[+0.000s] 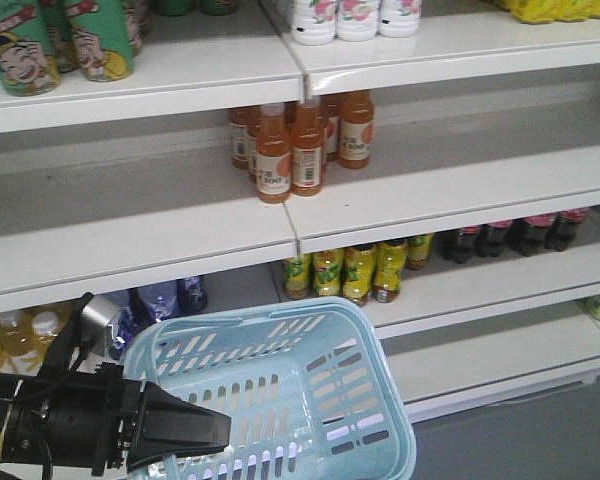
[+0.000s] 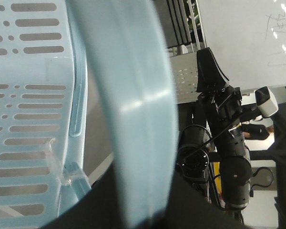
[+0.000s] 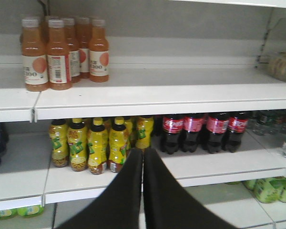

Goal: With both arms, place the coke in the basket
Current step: 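Hold the basket low in the left gripper while turning the base away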

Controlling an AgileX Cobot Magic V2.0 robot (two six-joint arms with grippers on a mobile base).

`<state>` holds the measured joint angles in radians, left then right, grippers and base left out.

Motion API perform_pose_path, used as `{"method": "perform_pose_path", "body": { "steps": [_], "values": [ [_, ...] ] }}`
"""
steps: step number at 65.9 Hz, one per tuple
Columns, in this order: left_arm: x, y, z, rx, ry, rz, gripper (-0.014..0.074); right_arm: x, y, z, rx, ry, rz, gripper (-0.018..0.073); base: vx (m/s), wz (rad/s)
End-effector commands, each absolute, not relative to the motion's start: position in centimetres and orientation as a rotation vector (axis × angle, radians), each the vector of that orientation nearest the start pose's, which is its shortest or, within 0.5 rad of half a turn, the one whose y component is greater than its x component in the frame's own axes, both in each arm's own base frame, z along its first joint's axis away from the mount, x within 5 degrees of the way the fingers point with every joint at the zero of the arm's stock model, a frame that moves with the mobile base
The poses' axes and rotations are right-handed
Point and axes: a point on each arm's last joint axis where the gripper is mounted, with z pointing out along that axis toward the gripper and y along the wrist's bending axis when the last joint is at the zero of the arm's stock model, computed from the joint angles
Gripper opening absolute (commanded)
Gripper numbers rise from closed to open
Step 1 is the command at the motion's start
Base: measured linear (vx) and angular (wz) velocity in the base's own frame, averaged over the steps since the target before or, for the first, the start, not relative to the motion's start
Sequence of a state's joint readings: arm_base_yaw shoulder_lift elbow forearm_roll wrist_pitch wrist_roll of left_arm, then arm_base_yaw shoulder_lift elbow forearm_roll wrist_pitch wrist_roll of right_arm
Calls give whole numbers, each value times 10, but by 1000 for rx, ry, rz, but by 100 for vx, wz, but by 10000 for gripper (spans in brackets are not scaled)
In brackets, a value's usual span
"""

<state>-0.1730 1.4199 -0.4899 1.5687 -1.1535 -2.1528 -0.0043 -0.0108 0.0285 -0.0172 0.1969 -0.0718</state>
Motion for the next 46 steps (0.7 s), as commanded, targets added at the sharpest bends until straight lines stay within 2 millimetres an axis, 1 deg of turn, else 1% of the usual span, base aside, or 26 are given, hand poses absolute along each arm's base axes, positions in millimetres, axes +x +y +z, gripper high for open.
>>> {"method": "perform_pose_path", "body": {
  "steps": [1,32,46],
  "values": [
    [177,-122,237,213,2201,-2016,-6,56,-1,192,-72,1617,-85,-2,-2,-48],
    [177,-122,237,213,2201,-2016,-6,56,-1,192,-72,1616,-85,-2,-2,-56],
    [177,-122,237,213,2201,-2016,-6,56,-1,192,-72,1616,-85,-2,-1,-47]
  ]
}}
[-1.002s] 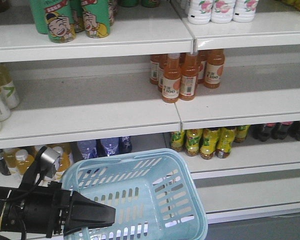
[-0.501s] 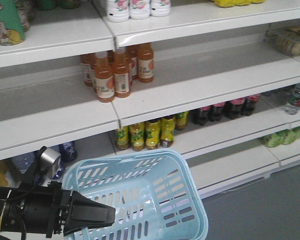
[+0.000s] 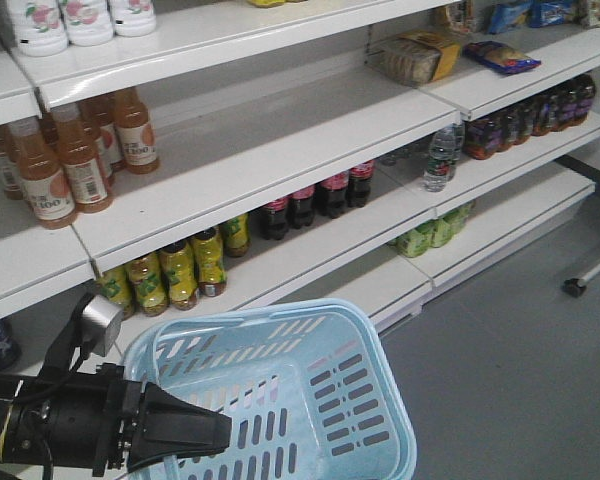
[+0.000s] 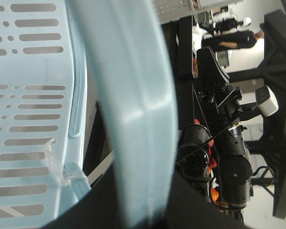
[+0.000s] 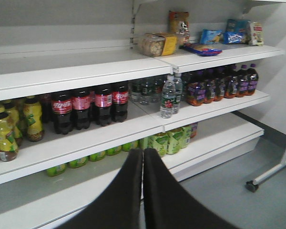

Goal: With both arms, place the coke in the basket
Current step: 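Hold the basket low in the left gripper while turning the base away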

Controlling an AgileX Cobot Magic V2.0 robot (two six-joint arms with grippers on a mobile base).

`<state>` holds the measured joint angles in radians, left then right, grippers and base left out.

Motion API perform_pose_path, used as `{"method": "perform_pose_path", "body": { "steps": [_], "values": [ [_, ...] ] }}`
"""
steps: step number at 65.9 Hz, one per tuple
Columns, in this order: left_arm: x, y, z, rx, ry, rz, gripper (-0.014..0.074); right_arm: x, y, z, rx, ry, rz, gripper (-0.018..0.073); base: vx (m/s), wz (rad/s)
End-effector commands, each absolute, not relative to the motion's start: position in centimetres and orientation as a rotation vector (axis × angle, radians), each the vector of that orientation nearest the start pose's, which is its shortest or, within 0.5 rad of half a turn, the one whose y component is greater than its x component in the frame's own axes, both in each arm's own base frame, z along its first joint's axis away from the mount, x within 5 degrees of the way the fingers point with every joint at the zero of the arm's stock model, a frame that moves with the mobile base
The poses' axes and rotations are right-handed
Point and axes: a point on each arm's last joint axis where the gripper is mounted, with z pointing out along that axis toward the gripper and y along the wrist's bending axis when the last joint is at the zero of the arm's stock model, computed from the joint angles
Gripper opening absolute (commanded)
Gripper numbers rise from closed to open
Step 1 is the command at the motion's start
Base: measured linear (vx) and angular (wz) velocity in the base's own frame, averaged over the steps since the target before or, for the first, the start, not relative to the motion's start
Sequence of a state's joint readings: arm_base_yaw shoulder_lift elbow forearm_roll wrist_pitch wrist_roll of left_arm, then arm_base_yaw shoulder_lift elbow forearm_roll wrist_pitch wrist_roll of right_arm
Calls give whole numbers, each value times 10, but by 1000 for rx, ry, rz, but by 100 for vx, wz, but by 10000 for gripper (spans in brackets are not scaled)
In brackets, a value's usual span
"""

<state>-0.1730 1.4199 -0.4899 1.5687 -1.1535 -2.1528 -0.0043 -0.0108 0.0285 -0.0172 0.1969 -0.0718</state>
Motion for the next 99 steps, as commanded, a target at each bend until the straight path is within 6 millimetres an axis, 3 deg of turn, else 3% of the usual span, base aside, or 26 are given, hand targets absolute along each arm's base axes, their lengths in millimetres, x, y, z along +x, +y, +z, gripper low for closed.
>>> {"method": "perform_pose_path", "body": {
  "steps": [1,99],
  "values": [
    [177,-122,237,213,2201,-2016,-6,56,-1,192,-72,1616,-85,-2,-1,-43],
    [177,-122,237,213,2201,-2016,-6,56,-1,191,-72,1619,-85,-2,2,-44]
  ]
}}
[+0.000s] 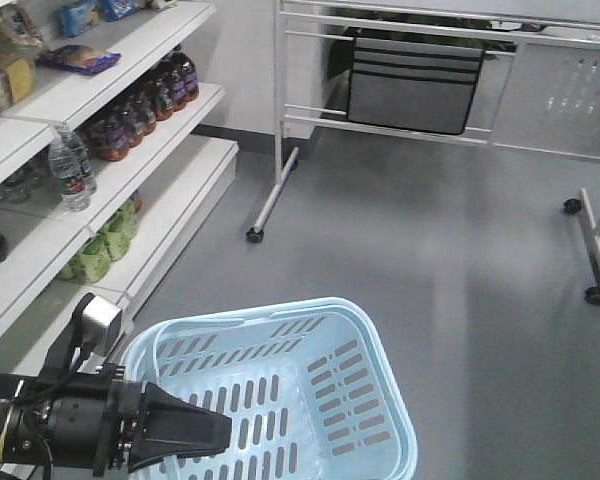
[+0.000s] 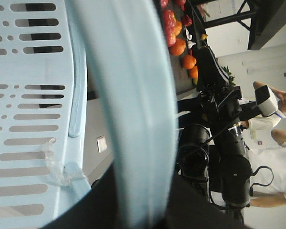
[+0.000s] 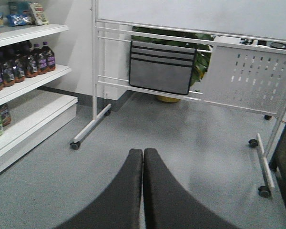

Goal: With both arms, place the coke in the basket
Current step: 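Hold the basket low in the left gripper while turning the base away, then drive toward the dark counter while holding the basket in the left gripper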

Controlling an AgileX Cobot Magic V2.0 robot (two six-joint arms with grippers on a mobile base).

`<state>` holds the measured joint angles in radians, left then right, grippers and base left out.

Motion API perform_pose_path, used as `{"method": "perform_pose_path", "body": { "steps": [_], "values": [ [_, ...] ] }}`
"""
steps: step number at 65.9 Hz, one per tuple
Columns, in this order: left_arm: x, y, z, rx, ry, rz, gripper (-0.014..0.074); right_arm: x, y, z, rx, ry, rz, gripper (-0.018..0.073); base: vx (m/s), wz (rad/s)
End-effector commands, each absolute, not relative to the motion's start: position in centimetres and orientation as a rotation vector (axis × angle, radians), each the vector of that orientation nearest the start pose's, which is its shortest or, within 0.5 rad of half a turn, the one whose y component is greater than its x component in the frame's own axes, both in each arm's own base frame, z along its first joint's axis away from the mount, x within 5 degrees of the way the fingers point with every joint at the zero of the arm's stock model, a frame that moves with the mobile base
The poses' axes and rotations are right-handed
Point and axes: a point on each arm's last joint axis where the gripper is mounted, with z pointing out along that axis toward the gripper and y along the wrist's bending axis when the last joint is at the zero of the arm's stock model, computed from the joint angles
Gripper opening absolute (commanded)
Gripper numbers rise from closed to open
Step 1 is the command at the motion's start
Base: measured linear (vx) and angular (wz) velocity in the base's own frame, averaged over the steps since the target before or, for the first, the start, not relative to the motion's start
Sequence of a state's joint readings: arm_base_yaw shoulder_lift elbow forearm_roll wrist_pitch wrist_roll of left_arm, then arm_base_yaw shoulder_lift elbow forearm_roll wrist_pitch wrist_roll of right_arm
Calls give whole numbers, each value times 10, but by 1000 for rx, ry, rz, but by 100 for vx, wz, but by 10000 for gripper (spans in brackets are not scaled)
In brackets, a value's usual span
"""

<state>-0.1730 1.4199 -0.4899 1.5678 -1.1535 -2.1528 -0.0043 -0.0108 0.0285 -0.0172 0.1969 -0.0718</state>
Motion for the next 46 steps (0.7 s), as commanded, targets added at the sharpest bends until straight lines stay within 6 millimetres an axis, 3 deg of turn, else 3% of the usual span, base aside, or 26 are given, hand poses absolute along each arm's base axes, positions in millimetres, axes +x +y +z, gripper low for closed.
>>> {"method": "perform_pose_path", "body": {
  "steps": [1,46],
  "values": [
    [177,-122,237,213,2201,-2016,-6,56,-1,191,-72,1619,-85,-2,6,-42],
    [177,-122,237,213,2201,-2016,-6,56,-1,192,-72,1616,-85,-2,5,-31]
  ]
}}
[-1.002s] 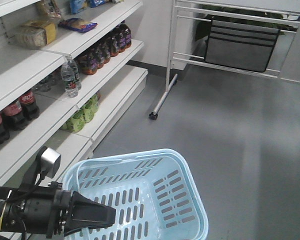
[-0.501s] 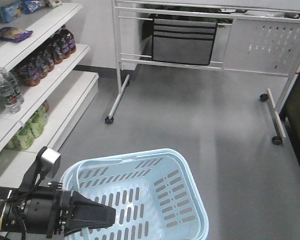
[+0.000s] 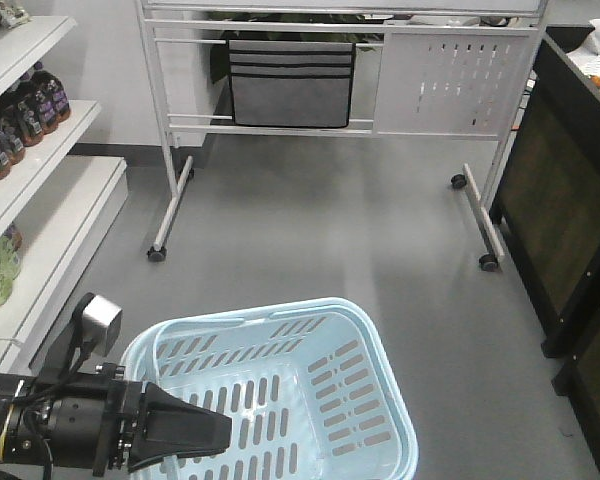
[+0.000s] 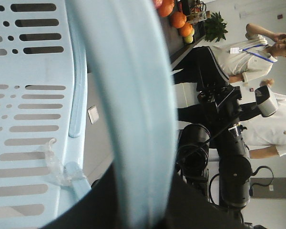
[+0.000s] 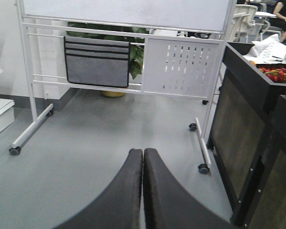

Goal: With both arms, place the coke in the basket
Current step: 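Drive toward the dark counter while holding the basket in the left gripper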

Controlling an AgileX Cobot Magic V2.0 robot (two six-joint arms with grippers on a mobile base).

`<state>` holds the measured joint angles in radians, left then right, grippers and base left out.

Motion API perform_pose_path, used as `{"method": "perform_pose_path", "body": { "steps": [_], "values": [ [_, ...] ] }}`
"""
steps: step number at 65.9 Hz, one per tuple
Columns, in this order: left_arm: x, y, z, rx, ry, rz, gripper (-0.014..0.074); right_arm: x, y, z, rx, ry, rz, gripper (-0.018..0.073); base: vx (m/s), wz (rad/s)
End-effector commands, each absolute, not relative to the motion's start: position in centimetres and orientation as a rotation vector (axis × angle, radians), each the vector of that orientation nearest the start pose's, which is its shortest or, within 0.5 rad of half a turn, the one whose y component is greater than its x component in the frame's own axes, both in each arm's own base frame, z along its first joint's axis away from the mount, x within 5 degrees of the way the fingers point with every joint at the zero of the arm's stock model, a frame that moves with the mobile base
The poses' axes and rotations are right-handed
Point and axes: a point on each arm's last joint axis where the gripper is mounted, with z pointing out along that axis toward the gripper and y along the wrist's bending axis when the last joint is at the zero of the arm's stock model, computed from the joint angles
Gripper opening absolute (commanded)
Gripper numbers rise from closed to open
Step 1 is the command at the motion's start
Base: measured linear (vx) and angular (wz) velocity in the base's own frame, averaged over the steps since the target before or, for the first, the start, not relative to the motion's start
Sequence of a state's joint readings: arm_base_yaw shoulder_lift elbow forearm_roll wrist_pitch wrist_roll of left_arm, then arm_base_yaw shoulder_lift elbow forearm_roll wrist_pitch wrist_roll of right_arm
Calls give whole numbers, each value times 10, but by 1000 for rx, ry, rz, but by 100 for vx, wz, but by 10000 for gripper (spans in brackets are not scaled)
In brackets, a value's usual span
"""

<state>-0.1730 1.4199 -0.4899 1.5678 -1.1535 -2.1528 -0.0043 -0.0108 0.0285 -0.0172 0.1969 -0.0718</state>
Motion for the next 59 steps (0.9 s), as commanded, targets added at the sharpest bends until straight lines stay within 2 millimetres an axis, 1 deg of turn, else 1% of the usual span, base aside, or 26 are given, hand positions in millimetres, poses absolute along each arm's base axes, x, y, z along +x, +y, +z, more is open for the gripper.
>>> {"method": "perform_pose_path", "body": {
  "steps": [1,59],
  "values": [
    [177,-122,237,213,2201,-2016,-6,56,-1,192,-72,1616,-85,-2,4,-20],
    [177,-122,237,213,2201,-2016,-6,56,-1,191,-72,1619,-85,-2,2,-9]
  ]
}}
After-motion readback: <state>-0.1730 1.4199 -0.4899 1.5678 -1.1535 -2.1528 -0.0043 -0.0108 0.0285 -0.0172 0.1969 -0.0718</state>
